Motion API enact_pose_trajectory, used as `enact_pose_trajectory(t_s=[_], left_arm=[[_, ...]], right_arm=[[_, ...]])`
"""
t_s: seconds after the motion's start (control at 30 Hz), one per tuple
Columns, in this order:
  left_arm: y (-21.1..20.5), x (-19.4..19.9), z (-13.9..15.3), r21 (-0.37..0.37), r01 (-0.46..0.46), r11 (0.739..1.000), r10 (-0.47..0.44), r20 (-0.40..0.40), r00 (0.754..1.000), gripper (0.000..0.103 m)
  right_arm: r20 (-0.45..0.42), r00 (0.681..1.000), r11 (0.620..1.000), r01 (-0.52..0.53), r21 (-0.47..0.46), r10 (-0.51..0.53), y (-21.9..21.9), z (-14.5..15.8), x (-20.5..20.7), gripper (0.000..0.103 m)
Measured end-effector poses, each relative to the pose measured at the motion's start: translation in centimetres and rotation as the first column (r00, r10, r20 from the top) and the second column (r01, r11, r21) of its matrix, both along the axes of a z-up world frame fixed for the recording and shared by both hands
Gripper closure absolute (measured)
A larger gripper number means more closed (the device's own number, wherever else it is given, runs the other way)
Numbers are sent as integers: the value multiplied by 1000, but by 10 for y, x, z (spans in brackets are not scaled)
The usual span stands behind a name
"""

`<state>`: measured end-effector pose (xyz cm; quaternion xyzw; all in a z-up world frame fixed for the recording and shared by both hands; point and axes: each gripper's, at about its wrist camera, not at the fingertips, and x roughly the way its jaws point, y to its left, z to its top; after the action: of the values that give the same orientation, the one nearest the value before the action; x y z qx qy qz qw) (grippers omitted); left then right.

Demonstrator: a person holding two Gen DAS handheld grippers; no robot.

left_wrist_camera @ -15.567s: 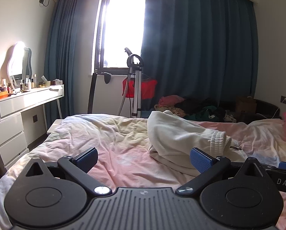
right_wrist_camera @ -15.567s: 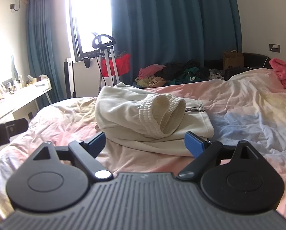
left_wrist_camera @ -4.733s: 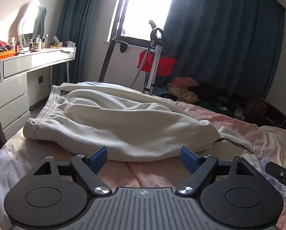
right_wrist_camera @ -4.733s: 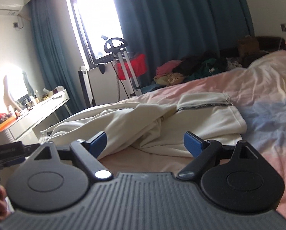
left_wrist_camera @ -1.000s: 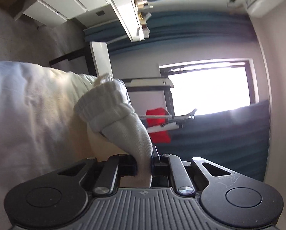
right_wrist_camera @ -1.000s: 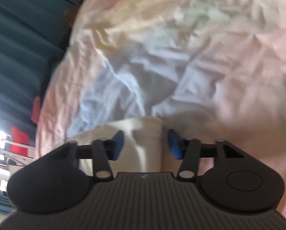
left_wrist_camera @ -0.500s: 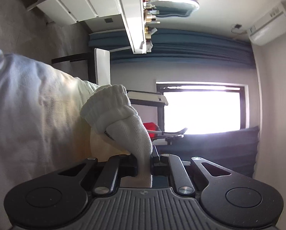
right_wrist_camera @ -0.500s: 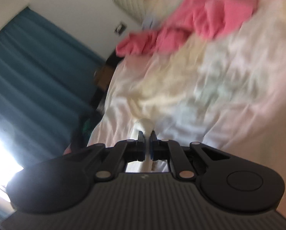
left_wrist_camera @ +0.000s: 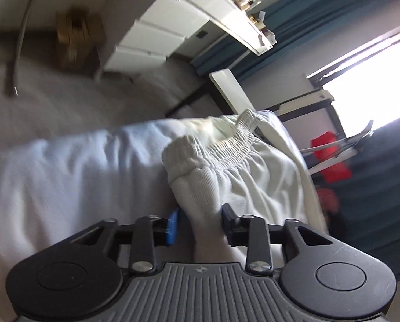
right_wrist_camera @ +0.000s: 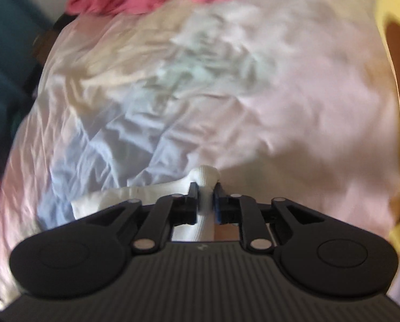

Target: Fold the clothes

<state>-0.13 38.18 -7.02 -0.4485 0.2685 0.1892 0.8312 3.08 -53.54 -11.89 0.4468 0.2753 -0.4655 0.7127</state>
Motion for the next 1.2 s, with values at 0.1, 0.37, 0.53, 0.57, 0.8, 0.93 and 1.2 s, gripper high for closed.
enact_pose_trajectory(t_s=[0.1, 0.37, 0.53, 0.57, 0.8, 0.93, 1.2], left_arm=[[-17, -6, 21, 156, 12, 988, -4, -50, 999, 39], [-99, -12, 69, 470, 107, 876, -134, 23, 991, 21], [-172, 17, 71, 549, 297, 781, -367, 20, 930, 17], [-189, 28, 69, 562, 335, 756, -405, 0, 914, 17], [-304, 100, 27, 621, 553, 556, -644, -100, 759, 18], [-338, 122, -18, 588, 656, 474, -741, -136, 658, 18], [-325, 134, -53, 548, 665, 507, -700, -188, 689, 18]], right_arm=[[-19, 1000, 990, -26, -139, 23, 13, 18, 6, 37], [68, 939, 893, -295, -338, 336, 35, 36, 61, 36], [27, 842, 804, -504, -316, 538, 41, 9, 111, 37], [9, 831, 788, -523, -325, 555, 41, 6, 118, 37], [-38, 827, 790, -548, -276, 561, 24, -2, 131, 35], [34, 816, 798, -553, -239, 577, 10, -16, 130, 35], [-40, 728, 703, -673, -232, 684, 19, -30, 140, 36]])
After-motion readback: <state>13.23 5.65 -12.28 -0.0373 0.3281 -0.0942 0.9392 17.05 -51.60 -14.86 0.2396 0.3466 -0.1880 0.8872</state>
